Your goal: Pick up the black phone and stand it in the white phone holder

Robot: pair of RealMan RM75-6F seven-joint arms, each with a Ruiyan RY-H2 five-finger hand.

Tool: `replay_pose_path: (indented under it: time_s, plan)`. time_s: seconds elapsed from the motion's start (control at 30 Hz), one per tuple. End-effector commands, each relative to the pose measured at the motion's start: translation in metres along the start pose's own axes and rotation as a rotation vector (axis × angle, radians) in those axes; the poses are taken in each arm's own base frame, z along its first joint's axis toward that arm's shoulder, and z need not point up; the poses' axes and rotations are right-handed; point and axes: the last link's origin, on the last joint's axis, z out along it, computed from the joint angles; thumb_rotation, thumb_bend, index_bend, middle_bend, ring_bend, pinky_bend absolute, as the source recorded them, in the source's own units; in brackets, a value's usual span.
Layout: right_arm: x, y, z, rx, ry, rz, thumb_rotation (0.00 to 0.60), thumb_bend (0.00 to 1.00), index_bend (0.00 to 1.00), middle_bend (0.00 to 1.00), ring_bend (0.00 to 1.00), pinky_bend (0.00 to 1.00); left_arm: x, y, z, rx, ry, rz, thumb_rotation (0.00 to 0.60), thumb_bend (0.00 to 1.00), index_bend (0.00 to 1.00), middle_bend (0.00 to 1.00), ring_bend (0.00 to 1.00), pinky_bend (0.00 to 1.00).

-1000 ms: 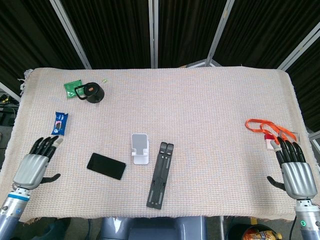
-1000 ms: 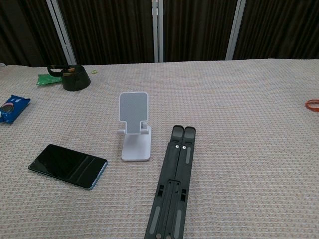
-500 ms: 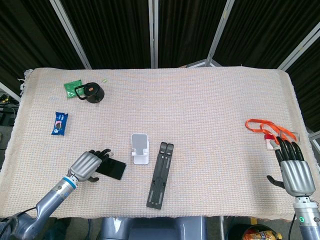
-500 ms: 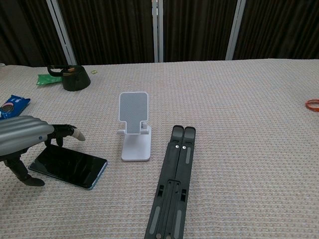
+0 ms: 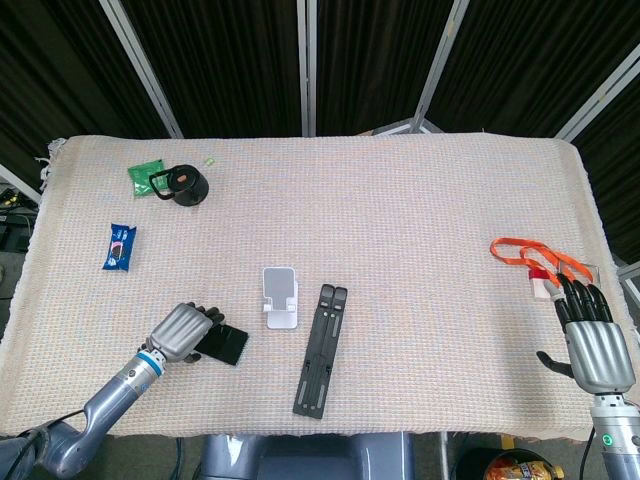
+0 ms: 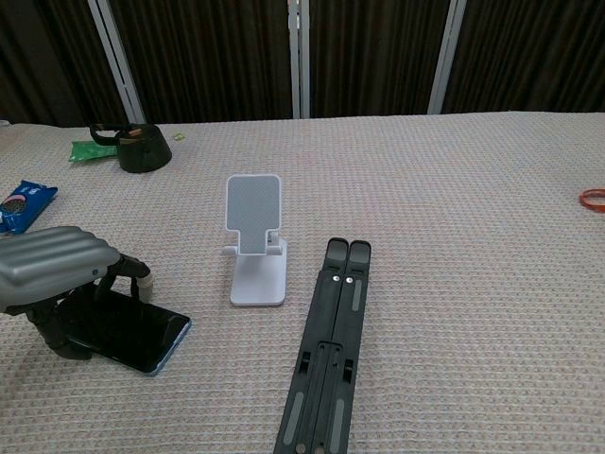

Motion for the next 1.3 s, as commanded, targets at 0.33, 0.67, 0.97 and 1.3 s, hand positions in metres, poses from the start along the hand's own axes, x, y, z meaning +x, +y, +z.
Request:
replay_pose_path:
  time_s: [0.33, 0.67, 0.97, 1.3]
  plan:
    - [-0.001, -0.001, 0.000, 0.001, -0.005, 0.005, 0.600, 0.00, 0.01, 0.00, 0.00, 0.00, 0.033, -0.016, -0.026, -0.028, 0.162, 0.019, 0.600, 0.14, 0.52, 0.45, 0.56, 0.53]
    - [-0.002, 0.002, 0.001, -0.014, -0.009, 0.007, 0.600, 0.00, 0.01, 0.00, 0.00, 0.00, 0.097, -0.033, -0.029, -0.152, 0.461, 0.190, 0.600, 0.13, 0.54, 0.46, 0.57, 0.54]
    - [-0.005, 0.009, 0.005, -0.055, -0.023, 0.000, 0.600, 0.00, 0.01, 0.00, 0.00, 0.00, 0.149, -0.033, 0.003, -0.297, 0.626, 0.463, 0.600, 0.13, 0.54, 0.46, 0.57, 0.54]
    - [-0.004, 0.021, 0.008, -0.104, -0.018, -0.002, 0.600, 0.00, 0.01, 0.00, 0.00, 0.00, 0.158, -0.037, 0.052, -0.445, 0.562, 0.815, 0.600, 0.12, 0.57, 0.47, 0.58, 0.56]
